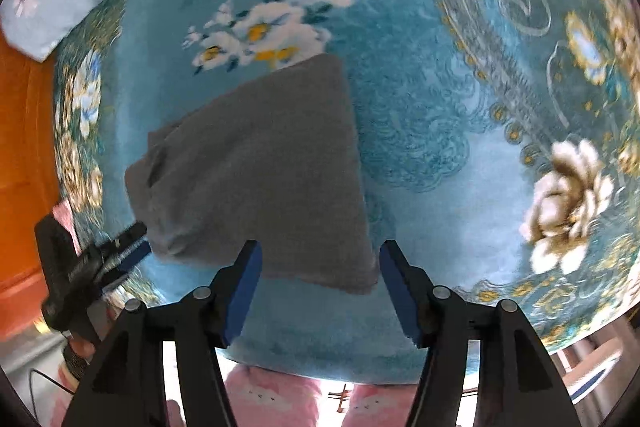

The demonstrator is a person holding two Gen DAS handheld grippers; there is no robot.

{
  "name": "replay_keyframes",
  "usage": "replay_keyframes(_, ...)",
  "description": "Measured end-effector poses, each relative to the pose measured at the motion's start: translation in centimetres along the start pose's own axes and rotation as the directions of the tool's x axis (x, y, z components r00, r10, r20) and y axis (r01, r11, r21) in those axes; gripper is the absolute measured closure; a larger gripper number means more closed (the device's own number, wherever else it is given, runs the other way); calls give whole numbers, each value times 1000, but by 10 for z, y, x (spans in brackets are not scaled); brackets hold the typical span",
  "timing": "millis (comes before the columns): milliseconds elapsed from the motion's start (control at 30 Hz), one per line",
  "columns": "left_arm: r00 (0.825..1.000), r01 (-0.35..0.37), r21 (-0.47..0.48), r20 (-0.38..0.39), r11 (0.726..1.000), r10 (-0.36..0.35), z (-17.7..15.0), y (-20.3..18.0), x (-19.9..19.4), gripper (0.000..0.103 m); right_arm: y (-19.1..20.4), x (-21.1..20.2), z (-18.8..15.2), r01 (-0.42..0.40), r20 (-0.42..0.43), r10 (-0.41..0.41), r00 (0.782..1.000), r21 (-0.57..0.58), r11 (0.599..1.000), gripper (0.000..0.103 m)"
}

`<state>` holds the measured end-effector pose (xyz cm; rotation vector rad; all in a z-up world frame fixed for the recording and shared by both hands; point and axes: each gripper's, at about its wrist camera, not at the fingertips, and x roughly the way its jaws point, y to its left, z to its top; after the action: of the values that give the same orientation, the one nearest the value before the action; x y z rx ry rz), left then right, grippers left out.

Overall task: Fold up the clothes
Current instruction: 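Grasp the cuff end with the left gripper while the right gripper grasps the pants edge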

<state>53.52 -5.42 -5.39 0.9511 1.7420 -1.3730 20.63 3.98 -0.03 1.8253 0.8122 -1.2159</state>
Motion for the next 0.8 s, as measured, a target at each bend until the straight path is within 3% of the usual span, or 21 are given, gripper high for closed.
replay_keyframes(200, 997, -73, 13, -3, 997, 73, 20, -3, 14, 25, -18, 26, 21, -54, -34, 57, 998, 62, 997, 41)
replay_keyframes(333, 986, -164, 69, -23, 984, 166, 28, 2, 28, 20, -25, 40, 32, -82, -50, 87, 995, 79, 993, 41)
replay_keyframes(500, 998, -28, -31, -64, 999, 26, 36, 22, 32, 20, -33, 55, 44, -124, -71, 130, 989, 86, 989, 41)
replay_keyframes(600, 994, 58, -57, -89, 997, -63, 36, 30, 34, 21, -39, 61, 50, -182, -78, 189, 979, 89, 979, 41)
replay_keyframes(800, 993, 42, -61, -104, 997, -48, 36, 32, 41, 20, -45, 80, 56, -225, -120, 238, 964, 109, 968, 41)
